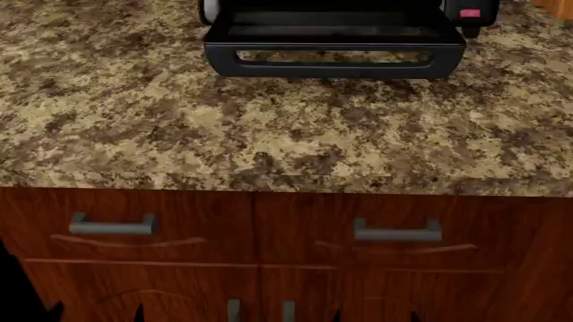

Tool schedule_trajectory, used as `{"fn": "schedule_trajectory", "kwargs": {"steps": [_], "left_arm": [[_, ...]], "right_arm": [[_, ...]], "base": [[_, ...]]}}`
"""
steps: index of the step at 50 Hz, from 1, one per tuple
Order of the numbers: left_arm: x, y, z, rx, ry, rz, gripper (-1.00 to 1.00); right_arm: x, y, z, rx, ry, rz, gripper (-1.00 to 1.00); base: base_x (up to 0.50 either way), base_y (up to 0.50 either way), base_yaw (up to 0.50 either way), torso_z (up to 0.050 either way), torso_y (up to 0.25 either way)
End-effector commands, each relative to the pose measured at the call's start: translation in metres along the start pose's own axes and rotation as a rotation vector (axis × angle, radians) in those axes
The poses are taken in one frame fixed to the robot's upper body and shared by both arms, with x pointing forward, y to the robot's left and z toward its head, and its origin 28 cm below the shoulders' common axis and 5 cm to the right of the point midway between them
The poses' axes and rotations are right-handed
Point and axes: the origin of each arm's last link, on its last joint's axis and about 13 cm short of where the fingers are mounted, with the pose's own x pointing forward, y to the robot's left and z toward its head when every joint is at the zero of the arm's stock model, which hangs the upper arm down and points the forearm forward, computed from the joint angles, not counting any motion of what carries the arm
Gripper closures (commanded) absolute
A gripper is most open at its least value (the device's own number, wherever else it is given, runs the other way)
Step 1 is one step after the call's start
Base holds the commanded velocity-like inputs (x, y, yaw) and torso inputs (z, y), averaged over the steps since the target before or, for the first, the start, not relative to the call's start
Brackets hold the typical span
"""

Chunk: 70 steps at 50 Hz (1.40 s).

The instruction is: Fully slide the toaster oven rack0 out.

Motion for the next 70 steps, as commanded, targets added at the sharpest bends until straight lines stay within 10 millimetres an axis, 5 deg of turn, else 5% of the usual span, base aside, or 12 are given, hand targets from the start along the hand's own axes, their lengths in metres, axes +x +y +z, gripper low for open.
{"fn": "schedule_trajectory", "kwargs": {"steps": [1,8,14,36,45,58,70], "left_arm": [[0.0,0.0,0.0,0.01,0.0,0.0,-1.0],[-0.004,0.005,0.021,0.017,-0.016,0.02,-1.0],[-0.006,0.004,0.065,0.08,-0.072,0.036,-1.0],[0.005,0.005,0.176,0.217,-0.214,0.016,-1.0],[0.015,0.009,0.218,0.264,-0.248,0.002,-1.0],[0.03,0.016,0.268,0.304,-0.302,0.024,-1.0],[0.031,0.014,0.27,0.311,-0.304,0.007,-1.0]], "right_arm": [[0.0,0.0,0.0,-0.009,0.0,0.0,-1.0],[0.005,-0.005,0.018,-0.027,0.004,0.015,-1.0],[0.006,-0.01,0.064,-0.053,-0.053,0.033,-1.0],[0.033,-0.017,0.197,-0.127,-0.185,0.072,-1.0],[0.054,-0.016,0.231,-0.136,-0.193,0.094,-1.0],[0.056,-0.02,0.279,-0.156,-0.266,0.084,-1.0],[0.059,-0.024,0.282,-0.151,-0.273,0.073,-1.0]], "base": [[0.0,0.0,0.0,0.0,0.0],[0.0,0.0,0.0,0.0,0.0],[0.0,0.0,0.0,0.0,0.0],[0.0,0.0,0.0,0.0,0.0],[0.0,0.0,0.0,0.0,0.0],[0.0,0.0,0.0,0.0,0.0],[0.0,0.0,0.0,0.0,0.0]]}}
